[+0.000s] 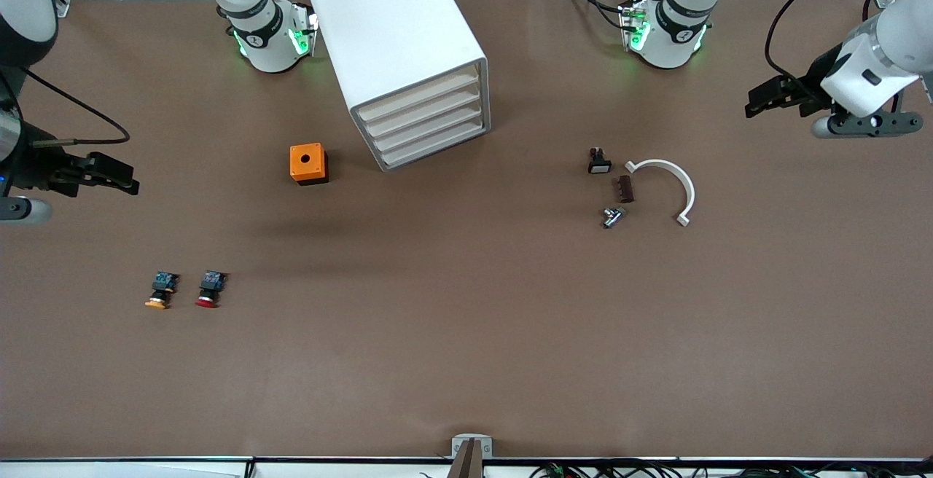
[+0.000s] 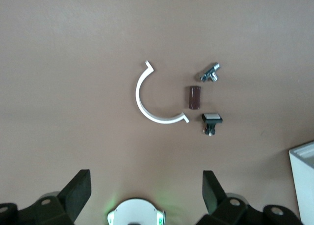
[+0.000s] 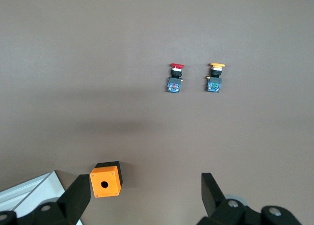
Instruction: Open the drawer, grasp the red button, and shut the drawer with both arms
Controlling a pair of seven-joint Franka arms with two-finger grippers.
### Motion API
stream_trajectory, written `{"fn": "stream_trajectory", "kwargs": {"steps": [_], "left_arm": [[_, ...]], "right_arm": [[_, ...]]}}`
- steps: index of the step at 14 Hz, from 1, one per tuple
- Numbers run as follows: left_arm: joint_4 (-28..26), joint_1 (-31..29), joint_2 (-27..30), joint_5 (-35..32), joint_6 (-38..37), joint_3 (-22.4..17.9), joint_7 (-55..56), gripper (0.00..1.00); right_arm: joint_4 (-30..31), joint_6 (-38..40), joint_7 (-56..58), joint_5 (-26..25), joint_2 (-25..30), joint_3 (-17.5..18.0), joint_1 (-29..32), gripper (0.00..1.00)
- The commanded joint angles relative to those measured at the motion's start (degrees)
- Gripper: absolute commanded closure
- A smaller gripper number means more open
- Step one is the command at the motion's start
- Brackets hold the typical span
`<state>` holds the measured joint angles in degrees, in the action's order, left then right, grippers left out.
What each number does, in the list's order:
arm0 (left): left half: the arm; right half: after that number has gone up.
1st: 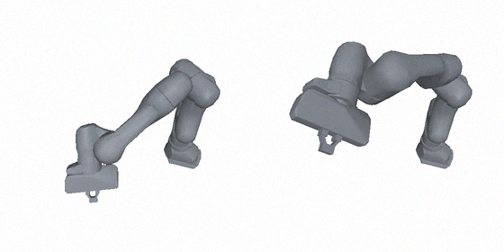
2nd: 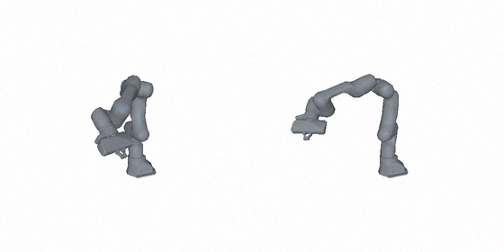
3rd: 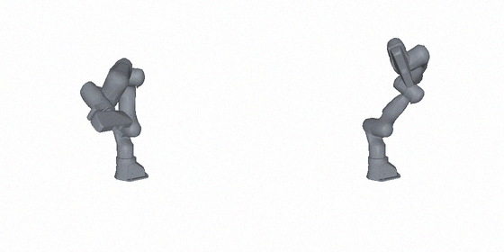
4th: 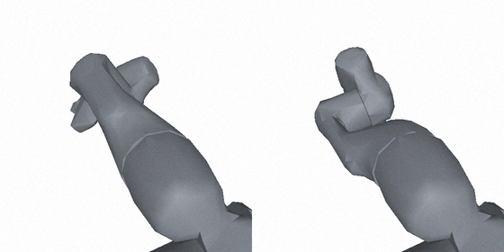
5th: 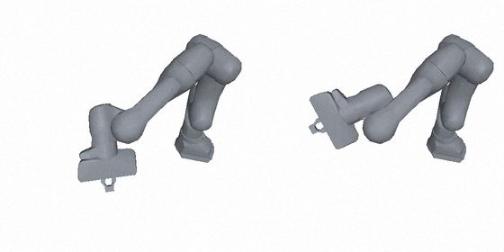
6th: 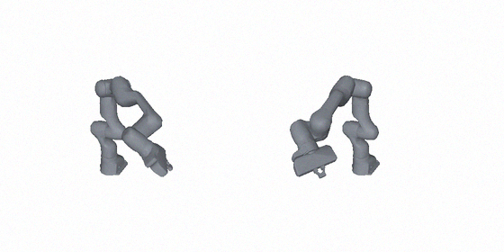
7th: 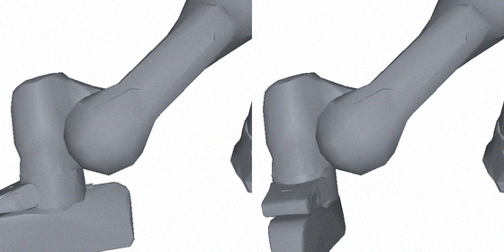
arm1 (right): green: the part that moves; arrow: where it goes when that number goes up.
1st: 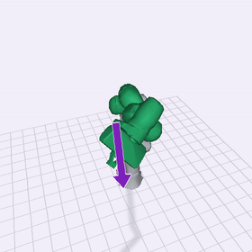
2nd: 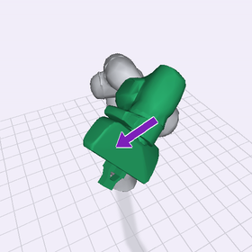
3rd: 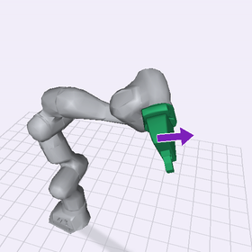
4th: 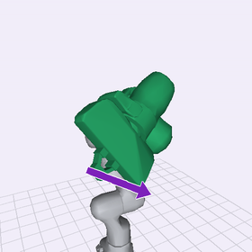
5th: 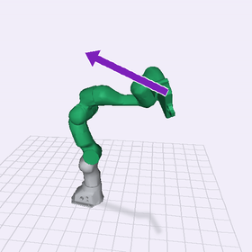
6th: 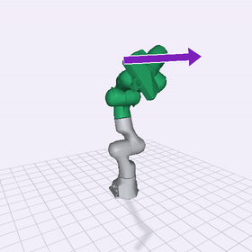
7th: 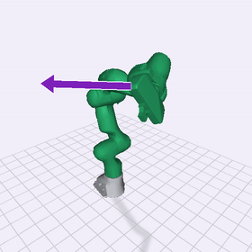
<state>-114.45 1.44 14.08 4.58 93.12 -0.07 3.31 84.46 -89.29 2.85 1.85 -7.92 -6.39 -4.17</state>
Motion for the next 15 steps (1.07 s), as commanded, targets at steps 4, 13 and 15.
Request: {"fn": "stream_trajectory", "kwargs": {"steps": [4,13,15], "left_arm": [[2.6,-3.1,1.0,-0.8,3.9,3.8,-0.2,0.00],[11.5,-3.1,-0.9,-1.0,2.2,3.1,0.5,0.00],[12.0,-3.1,-1.8,-1.1,2.1,3.1,0.5,0.00]], "right_arm": [[-1.8,6.4,-1.4,0.3,0.9,0.0,0.8,0.00],[3.3,7.5,-0.4,-0.4,6.9,0.0,3.5,0.00],[4.1,6.3,-0.2,-0.4,7.8,0.2,3.3,0.00]]}}
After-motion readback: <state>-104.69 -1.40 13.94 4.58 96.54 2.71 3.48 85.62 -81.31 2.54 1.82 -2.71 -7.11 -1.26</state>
